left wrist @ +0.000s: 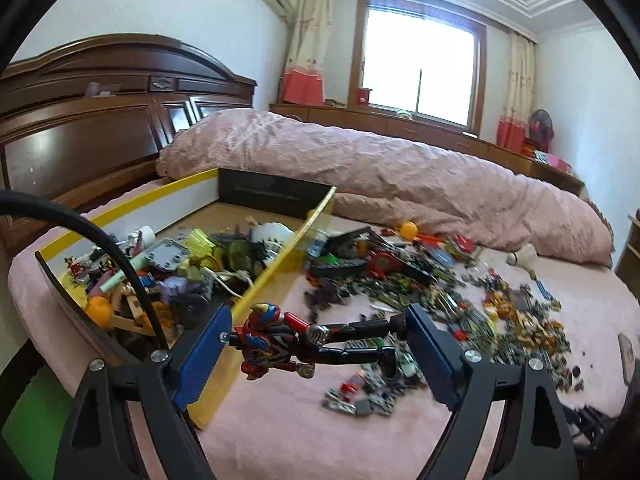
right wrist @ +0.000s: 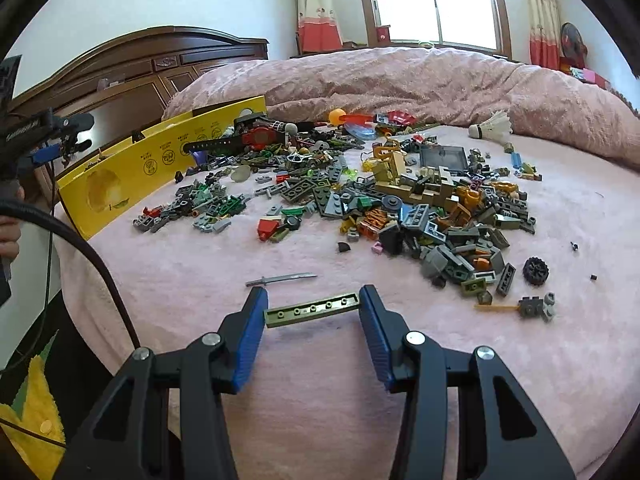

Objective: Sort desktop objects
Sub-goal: 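Carry the robot figure and green plate over the yellow box with both tools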

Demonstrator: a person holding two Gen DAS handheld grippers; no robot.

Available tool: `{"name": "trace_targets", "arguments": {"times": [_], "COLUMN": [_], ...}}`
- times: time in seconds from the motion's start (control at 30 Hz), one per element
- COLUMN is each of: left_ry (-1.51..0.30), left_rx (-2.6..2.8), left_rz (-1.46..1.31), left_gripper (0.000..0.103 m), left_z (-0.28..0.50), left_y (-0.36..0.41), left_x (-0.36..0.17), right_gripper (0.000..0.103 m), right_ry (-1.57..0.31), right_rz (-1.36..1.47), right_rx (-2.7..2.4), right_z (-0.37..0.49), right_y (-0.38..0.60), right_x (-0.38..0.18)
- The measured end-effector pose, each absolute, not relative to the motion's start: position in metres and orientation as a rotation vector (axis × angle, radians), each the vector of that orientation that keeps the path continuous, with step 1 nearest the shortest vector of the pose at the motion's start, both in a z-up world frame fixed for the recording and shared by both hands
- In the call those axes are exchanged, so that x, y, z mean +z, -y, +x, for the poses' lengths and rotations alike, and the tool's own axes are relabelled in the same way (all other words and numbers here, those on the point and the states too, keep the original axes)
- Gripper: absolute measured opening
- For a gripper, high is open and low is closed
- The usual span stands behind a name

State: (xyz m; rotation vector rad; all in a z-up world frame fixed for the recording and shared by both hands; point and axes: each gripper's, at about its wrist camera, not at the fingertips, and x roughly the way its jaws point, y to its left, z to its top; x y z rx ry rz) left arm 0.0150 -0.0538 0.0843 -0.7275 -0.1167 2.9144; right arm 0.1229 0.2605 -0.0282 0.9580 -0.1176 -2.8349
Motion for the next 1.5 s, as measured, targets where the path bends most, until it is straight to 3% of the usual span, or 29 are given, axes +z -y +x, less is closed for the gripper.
{"name": "trace_targets", "arguments": {"times": [0.37,0.8,1.3,1.5], "left_ry": [0.13,0.277,0.049,0.1], "left_rx": [2.999,3.08,3.213,3.187], "left_rz": [-0.689,-0.877,-0.951,-1.06], "left_gripper": [0.089,0.09,0.09,0.09], "left_z": [-0.037,-0.088,-0.114,-0.124], "left_y": [0.115,0.185,0.2,0.21], "left_x": [0.117,0.09,0.075,0.069], "right_gripper": [0.048,0.048,0.048,0.048], "right_ry": [0.209,0.113,0.047,0.059], "right_rz": [0.992,0.999,0.899,0.85], "right_rx": [-2.806,-2.78,-2.601,-2.515], "right_z": [0.111,0.103,0.049,0.007], "right_y": [-0.243,-0.215,-0.15,-0.118], "right_x": [-0.023,-0.015,0.023,0.044]}}
